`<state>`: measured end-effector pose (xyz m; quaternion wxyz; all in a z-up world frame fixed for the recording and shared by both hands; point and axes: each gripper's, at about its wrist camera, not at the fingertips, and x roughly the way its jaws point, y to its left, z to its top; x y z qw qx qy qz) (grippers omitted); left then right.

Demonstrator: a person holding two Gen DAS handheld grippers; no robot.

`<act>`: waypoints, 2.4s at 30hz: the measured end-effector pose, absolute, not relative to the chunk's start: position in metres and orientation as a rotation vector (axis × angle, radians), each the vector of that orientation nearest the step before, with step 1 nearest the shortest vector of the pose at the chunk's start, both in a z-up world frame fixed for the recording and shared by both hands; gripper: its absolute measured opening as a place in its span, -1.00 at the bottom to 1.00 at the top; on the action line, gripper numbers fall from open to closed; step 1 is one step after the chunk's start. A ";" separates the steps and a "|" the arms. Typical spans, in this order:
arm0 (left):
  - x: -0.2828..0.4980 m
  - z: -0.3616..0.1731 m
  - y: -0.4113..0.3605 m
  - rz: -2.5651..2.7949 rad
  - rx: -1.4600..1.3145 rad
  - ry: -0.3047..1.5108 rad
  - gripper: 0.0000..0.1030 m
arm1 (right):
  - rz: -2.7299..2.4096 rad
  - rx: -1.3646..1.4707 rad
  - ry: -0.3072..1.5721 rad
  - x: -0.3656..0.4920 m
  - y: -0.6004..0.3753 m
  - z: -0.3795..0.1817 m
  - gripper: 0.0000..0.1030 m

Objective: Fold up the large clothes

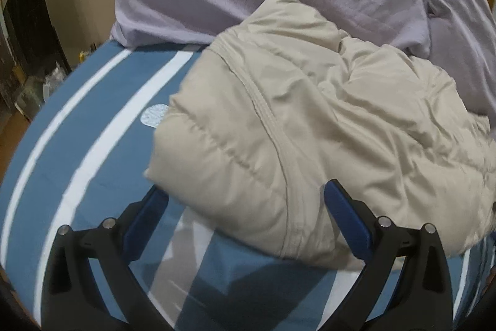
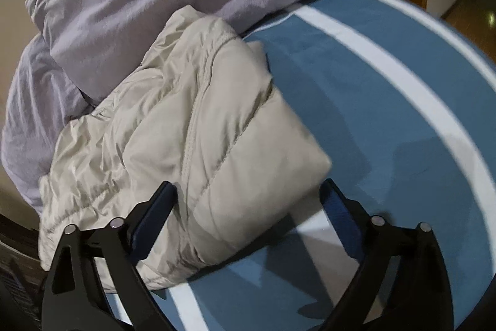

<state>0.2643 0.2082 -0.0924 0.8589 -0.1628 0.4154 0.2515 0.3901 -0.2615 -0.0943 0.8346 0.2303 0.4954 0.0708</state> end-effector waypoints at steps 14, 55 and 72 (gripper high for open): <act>0.249 -0.081 0.232 0.439 -0.554 0.737 -0.32 | 0.226 0.530 0.942 0.379 -0.256 -0.075 -0.38; 0.084 -0.082 0.260 0.557 -0.554 0.751 0.78 | 0.379 0.038 0.858 0.261 -0.180 -0.015 0.45; 0.100 -0.093 0.266 0.594 -0.599 0.755 0.83 | 0.512 -0.110 0.912 0.241 -0.091 -0.056 0.45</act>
